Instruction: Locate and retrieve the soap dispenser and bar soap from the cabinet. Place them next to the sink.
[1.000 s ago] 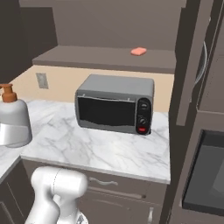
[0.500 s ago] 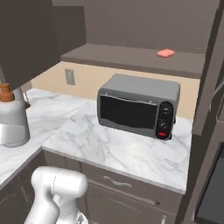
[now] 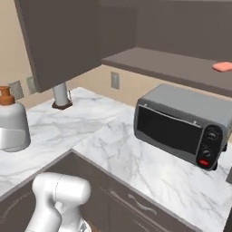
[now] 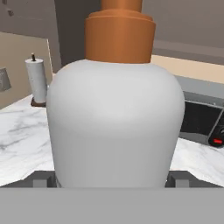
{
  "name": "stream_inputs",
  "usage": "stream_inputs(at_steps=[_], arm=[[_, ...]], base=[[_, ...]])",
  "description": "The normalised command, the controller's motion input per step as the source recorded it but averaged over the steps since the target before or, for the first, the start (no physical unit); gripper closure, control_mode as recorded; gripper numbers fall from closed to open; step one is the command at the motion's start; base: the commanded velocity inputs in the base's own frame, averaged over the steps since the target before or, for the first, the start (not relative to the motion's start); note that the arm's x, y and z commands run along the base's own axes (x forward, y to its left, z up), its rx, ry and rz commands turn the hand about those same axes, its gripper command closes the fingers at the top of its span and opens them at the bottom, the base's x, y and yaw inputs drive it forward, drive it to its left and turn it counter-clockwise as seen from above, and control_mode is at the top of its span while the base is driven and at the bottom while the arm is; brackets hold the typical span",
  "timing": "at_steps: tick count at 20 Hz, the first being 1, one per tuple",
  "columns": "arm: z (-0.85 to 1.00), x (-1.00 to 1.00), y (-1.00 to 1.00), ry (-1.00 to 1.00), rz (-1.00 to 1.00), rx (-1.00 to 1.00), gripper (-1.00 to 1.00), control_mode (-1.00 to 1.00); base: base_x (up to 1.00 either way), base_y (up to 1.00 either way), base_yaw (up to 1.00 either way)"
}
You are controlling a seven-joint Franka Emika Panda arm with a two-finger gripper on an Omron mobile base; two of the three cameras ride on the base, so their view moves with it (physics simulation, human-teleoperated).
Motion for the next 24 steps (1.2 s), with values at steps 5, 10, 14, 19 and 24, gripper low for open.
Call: stream_inputs(at_steps=[5, 10, 14, 19, 24], arm=[[0.0, 0.0, 0.0, 0.0, 0.0, 0.0, 1.0, 1.0], [0.0, 0.0, 0.0, 0.0, 0.0, 0.0, 1.0, 1.0], [0.0, 0.0, 0.0, 0.0, 0.0, 0.0, 1.0, 1.0], [0.0, 0.0, 0.0, 0.0, 0.0, 0.0, 1.0, 1.0], [0.0, 0.0, 0.0, 0.0, 0.0, 0.0, 1.0, 1.0]], base=[[0.0, 0.12, 0.5], [0.0, 0.24, 0.48], [0.0, 0.19, 0.5], [0.0, 0.17, 0.5], [0.0, 0.15, 0.5]])
